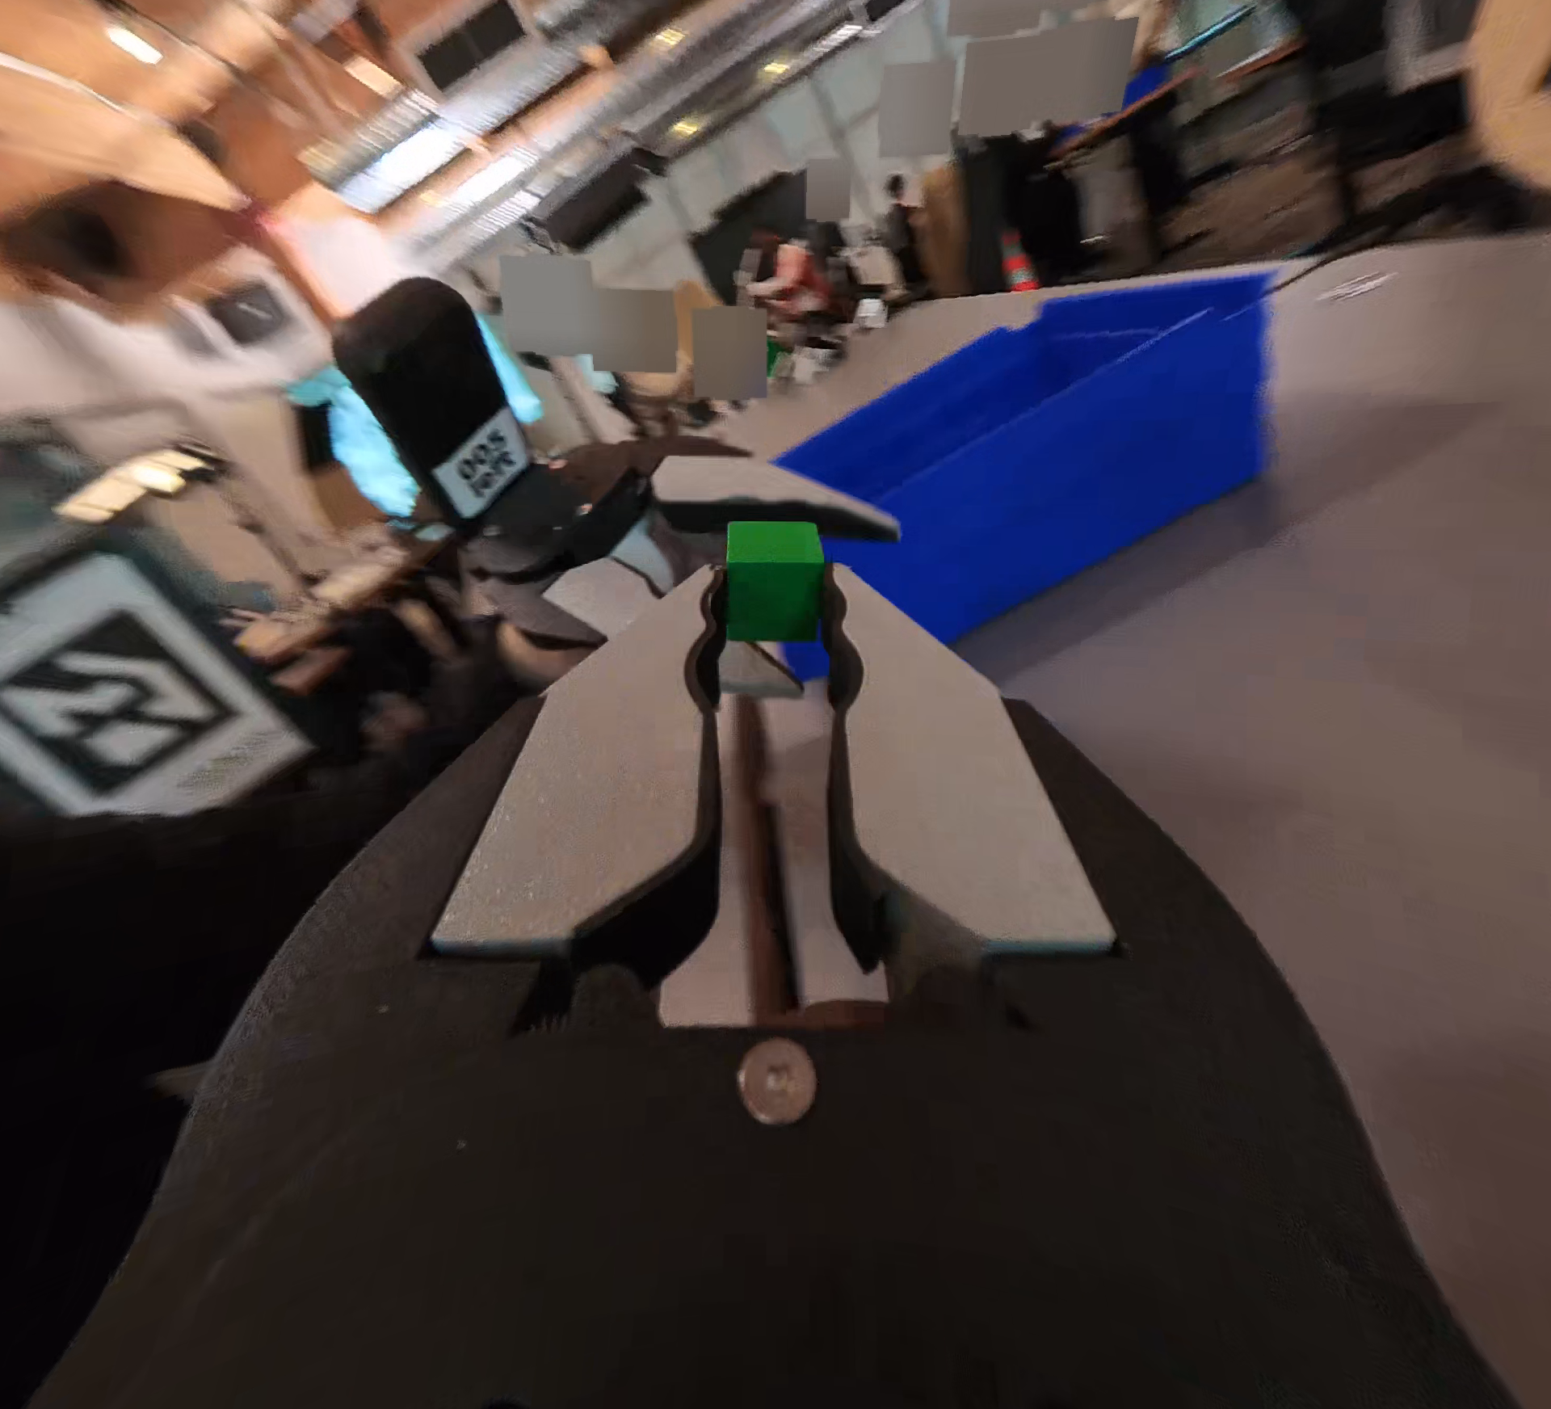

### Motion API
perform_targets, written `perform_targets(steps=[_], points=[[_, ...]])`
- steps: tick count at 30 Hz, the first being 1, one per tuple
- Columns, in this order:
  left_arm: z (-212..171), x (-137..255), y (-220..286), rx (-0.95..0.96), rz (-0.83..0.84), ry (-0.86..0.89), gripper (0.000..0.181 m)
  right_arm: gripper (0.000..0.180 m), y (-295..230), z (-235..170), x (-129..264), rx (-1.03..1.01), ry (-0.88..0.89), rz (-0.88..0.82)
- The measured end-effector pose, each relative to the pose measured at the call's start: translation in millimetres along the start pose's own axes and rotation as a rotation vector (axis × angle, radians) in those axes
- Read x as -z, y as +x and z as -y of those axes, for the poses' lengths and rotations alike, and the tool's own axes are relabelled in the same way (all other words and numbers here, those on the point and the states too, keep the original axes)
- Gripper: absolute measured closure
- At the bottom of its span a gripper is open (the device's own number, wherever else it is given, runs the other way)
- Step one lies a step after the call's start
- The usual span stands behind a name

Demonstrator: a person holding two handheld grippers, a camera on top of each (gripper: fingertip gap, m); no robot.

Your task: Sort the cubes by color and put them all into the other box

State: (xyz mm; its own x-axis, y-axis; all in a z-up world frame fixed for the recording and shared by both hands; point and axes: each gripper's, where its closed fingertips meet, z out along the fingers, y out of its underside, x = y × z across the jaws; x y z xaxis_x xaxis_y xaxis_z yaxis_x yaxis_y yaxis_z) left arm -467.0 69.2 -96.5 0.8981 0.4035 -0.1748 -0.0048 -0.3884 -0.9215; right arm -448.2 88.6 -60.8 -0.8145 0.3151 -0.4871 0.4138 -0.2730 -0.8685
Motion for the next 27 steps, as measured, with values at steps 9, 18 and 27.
perform_targets(steps=[9, 18, 27], points=[[-60.1, -59.3, 16.6, -0.033, 0.136, -0.228, 0.129, 0.162, -6.9, 79.8, 57.6, 0.552, 0.171, -0.515], [-83.2, -57.2, -10.3, 0.074, 0.239, -0.275, 0.127, 0.162, 22.2, 184.1, 258.3, 0.607, 0.337, -1.058], [-80.0, -54.2, -18.5, -0.007, 0.304, -0.277, 0.127, 0.161, 185.9, 103.2, 307.0, 0.124, -0.232, -1.121]])
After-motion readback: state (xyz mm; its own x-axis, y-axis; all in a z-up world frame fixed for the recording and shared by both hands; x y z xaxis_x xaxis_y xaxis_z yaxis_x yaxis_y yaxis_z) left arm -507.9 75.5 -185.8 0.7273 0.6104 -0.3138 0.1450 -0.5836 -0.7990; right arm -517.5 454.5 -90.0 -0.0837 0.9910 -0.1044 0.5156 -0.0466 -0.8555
